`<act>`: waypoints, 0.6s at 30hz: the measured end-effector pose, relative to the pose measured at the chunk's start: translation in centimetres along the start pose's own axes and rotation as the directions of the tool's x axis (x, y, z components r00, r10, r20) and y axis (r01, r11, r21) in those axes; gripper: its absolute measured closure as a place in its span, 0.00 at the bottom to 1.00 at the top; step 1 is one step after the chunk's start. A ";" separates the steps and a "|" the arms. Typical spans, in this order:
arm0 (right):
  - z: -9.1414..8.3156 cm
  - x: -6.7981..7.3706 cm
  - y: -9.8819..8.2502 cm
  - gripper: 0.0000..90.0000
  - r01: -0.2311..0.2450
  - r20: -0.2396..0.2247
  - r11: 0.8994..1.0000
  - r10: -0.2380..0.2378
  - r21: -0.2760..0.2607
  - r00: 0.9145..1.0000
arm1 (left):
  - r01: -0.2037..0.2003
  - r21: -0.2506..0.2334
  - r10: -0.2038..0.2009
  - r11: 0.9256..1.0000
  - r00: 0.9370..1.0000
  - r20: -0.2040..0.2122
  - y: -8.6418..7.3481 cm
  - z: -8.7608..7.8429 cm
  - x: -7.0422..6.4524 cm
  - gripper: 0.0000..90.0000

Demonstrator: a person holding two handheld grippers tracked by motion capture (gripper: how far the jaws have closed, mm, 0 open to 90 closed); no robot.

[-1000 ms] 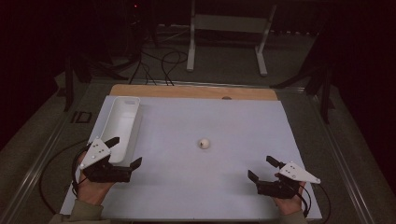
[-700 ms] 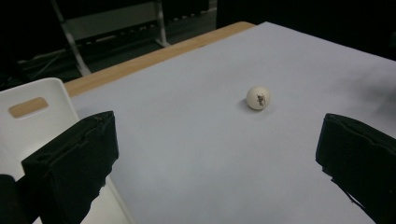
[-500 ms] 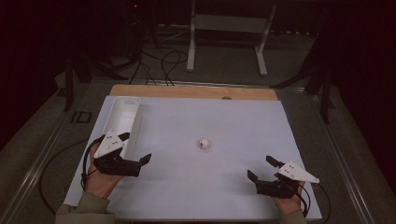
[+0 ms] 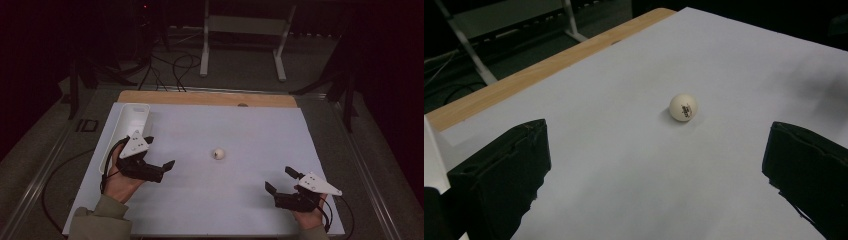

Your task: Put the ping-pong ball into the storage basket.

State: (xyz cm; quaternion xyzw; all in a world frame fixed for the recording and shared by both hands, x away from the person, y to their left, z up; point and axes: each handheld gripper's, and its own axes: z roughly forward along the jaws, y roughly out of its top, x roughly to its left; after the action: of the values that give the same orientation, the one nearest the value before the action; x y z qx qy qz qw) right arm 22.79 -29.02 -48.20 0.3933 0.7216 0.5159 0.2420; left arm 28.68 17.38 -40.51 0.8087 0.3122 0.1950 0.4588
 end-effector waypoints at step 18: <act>0.0 0.0 0.0 0.08 0.000 0.001 1.000 0.000 0.004 1.000 | 0.003 0.011 -0.004 1.000 0.999 0.050 1.4 2.8 0.4 0.00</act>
State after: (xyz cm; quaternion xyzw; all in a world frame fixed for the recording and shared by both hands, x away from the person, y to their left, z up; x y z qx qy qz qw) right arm 22.84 -29.03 -48.23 0.3942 0.7225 0.5141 0.2414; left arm 31.09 15.35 -40.67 0.8151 0.3032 0.1724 0.4625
